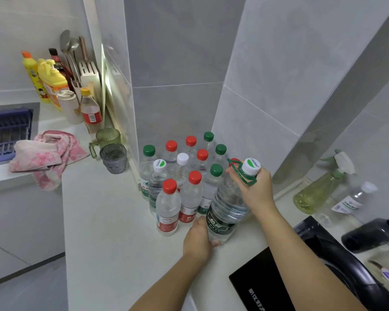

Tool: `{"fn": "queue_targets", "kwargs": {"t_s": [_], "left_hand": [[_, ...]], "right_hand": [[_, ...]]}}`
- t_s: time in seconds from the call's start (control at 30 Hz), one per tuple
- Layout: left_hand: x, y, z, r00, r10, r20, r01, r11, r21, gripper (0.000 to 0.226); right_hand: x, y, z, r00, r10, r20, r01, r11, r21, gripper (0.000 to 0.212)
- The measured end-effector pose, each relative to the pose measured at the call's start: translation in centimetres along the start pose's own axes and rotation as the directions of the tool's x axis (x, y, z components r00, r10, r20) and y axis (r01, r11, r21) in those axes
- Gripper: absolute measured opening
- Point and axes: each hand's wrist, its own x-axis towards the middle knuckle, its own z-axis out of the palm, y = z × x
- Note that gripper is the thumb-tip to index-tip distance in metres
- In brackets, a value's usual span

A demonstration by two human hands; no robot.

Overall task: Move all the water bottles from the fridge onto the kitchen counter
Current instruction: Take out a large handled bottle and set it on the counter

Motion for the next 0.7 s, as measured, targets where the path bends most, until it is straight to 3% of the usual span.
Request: {"fn": "queue_targets", "kwargs": {"t_s": [0.23, 0.57, 0.7], "left_hand": [[2.5, 1.8, 1.9, 1.000, -0.005, 0.001, 0.005, 0.999, -0.053, 0.074], [3.6, 3.1, 4.0, 1.000, -0.029, -0.011, 0.029, 1.000, 0.001, 0.069], [3.8, 3.2, 3.9, 1.000, -0.014, -0.004, 0.014, 1.000, 0.003, 0.076]], "right_hand": [[2.2, 1.2, -1.7, 0.999, -0.019, -0.039, 0.019, 1.000, -0.010, 0.016], [3.6, 2.8, -3.0, 0.998, -0.014, -0.062, 0.012, 0.999, -0.035, 0.018], [3.5, 2.7, -2.9, 0.996, -0.044, -0.084, 0.041, 0.999, -0.030, 0.017]]}}
